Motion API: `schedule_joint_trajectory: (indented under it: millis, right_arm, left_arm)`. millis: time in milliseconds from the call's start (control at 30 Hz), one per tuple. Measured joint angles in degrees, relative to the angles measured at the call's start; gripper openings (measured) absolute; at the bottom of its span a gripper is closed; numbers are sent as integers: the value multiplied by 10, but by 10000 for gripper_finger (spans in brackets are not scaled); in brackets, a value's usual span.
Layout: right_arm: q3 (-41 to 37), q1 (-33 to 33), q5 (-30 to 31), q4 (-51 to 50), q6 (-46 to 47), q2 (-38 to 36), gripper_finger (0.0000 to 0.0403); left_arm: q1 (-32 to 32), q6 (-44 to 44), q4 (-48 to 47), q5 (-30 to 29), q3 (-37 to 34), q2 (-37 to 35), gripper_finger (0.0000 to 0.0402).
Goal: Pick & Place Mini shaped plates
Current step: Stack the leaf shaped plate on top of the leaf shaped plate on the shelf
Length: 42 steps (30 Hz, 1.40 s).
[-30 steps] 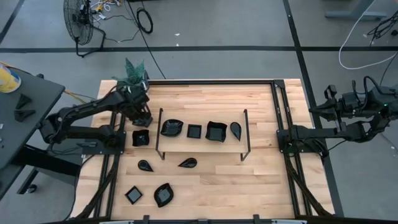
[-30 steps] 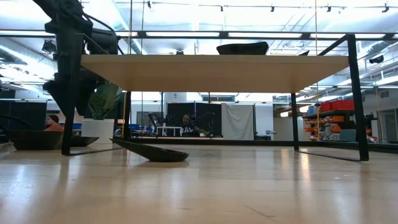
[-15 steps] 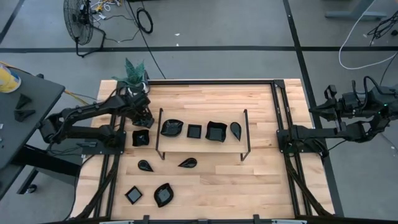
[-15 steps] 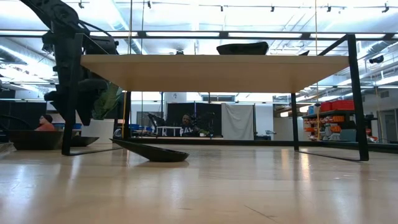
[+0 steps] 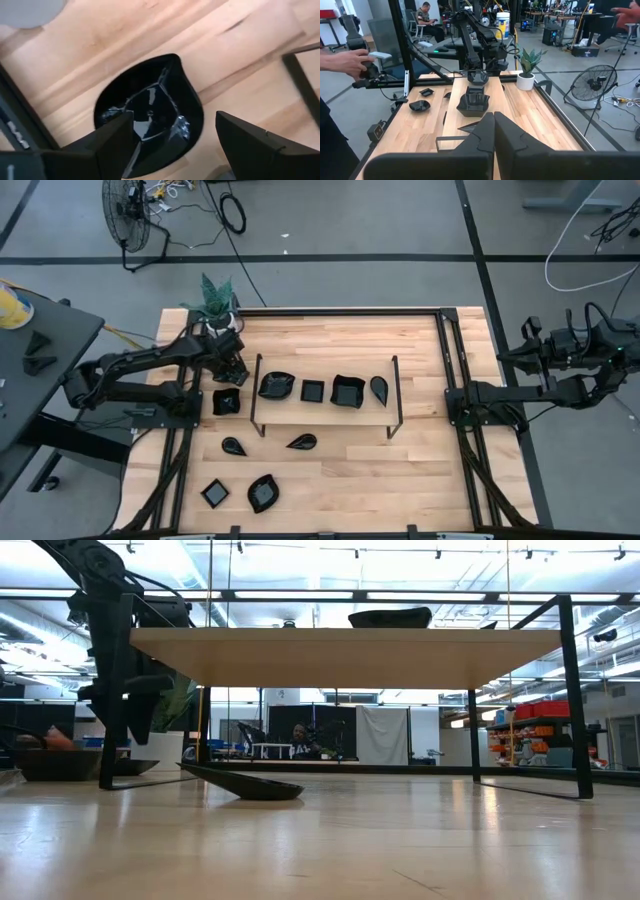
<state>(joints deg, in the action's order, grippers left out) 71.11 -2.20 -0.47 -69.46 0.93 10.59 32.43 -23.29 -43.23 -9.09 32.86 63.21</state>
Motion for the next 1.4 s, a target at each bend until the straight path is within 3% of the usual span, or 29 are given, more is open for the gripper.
schedule_joint_trajectory:
  millis: [233, 633, 1033, 1167, 1400]
  right_arm:
    - [0, 0, 0, 0, 0, 0, 6]
    - [0, 0, 0, 0, 0, 0, 6]
    - [0, 0, 0, 0, 0, 0, 6]
    - [0, 0, 0, 0, 0, 0, 6]
    - [0, 0, 0, 0, 0, 0, 6]
  left_arm:
    - [-16, 1, 5, -33, -7, 25, 288]
    - [-26, -34, 15, 1, -6, 26, 288]
    - [-56, -32, 24, -23, -6, 60, 287]
    - [-61, -31, 29, -25, -6, 63, 266]
    - [-61, -18, 28, -17, -6, 63, 196]
